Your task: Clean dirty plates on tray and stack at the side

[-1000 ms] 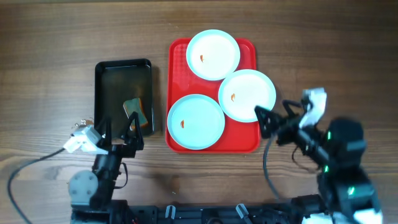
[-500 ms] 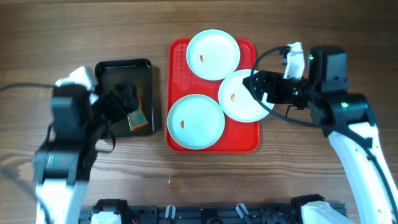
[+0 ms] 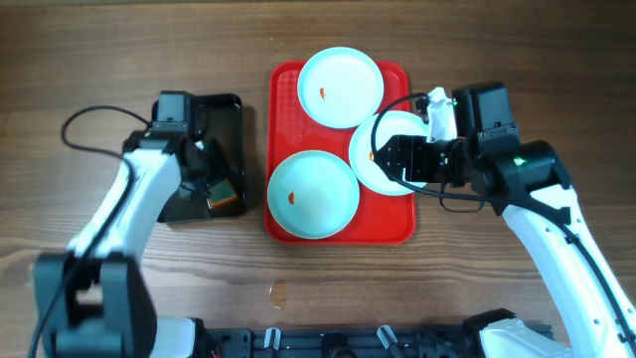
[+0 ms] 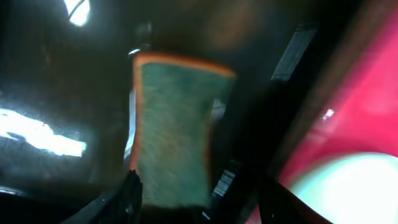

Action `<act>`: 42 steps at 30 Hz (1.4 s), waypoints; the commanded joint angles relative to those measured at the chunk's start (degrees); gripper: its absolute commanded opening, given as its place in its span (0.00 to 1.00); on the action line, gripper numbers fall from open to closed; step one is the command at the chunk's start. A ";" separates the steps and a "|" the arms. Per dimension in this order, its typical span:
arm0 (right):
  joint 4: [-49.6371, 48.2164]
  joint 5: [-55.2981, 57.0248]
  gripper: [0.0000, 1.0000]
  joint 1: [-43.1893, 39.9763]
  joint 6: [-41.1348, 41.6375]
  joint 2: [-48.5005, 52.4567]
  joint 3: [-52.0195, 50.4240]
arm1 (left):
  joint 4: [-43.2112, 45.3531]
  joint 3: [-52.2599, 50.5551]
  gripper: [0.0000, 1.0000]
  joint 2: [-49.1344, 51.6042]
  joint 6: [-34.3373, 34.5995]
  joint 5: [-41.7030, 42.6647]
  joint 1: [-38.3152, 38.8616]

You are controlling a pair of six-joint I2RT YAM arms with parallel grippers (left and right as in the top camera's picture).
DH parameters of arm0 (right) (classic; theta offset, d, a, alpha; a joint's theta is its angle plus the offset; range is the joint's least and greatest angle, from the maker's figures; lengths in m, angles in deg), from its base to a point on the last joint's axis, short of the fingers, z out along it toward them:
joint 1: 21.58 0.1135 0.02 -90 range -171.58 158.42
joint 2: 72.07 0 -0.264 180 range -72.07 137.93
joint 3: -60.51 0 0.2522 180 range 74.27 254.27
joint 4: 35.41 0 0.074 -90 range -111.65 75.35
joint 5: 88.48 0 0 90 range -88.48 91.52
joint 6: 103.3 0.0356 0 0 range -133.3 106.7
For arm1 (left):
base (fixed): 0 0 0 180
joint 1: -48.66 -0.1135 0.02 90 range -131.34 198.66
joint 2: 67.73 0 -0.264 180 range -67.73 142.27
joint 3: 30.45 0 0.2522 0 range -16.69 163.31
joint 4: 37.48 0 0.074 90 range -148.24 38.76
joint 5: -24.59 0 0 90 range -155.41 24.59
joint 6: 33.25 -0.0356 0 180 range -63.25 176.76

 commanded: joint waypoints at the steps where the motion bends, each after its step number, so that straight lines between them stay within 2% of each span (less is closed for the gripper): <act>1: -0.28 1.46 0.79 0.28 -0.55 0.39 1.07 | 2.21 0.17 0.66 5.73 1.70 -3.98 0.17; 3: -0.42 1.46 0.79 0.28 -0.52 0.39 1.07 | 4.13 0.13 0.68 8.37 -0.22 -3.74 0.63; 5: -0.52 1.46 0.79 0.28 -0.50 0.39 1.07 | 4.81 0.13 0.64 10.32 -0.33 -3.74 1.27; 7: -0.52 1.49 0.80 0.28 0.00 0.39 1.07 | 5.31 0.13 0.36 11.69 -0.33 -3.78 1.92; 8: -0.52 1.49 0.80 0.28 0.33 0.39 1.07 | 5.49 0.13 0.15 11.78 -0.31 -3.76 1.95; 9: -0.57 1.46 0.80 0.28 0.52 0.39 1.07 | 5.55 0.17 0.04 11.76 -0.28 -3.54 1.95; 11: -0.74 1.49 0.80 0.28 0.50 0.39 1.07 | 5.35 0.50 0.04 10.95 -0.37 -3.61 1.86; 18: -0.76 1.46 0.80 0.28 0.52 0.39 1.07 | 0.85 3.80 0.06 3.87 -7.30 -4.68 1.66; 20: -0.70 1.46 0.80 0.28 0.52 0.39 1.07 | -0.02 3.80 0.23 2.10 -7.50 -7.30 1.68; 21: -0.68 1.46 0.80 0.28 0.52 0.39 1.07 | -0.46 3.78 0.35 1.79 -7.56 -8.44 1.68; 23: -0.68 1.49 0.80 0.28 0.52 0.39 1.07 | -0.50 3.41 0.51 1.84 -7.72 -8.81 1.68; 26: -0.68 1.46 0.80 0.28 0.52 0.39 1.07 | 1.20 1.49 0.57 2.54 -7.69 -8.83 1.66; 31: -0.66 1.46 0.81 0.28 0.52 0.39 1.07 | 7.76 -1.81 0.51 5.29 -7.69 -8.83 1.66; 34: -0.52 1.46 0.80 0.28 0.52 0.39 1.07 | 10.34 -3.32 0.26 6.29 -7.67 -8.76 1.66; 38: -0.31 1.46 0.80 0.28 0.55 0.39 1.07 | 10.45 -3.41 0.08 7.74 -8.24 -8.76 1.66; 39: -0.33 1.46 0.80 0.28 0.52 0.39 1.07 | 10.40 -3.41 0.04 7.98 -8.70 -8.72 1.66; 42: -0.28 1.46 0.80 0.28 0.55 0.39 1.07 | 8.35 -2.95 0.04 7.43 -9.97 -7.28 1.73</act>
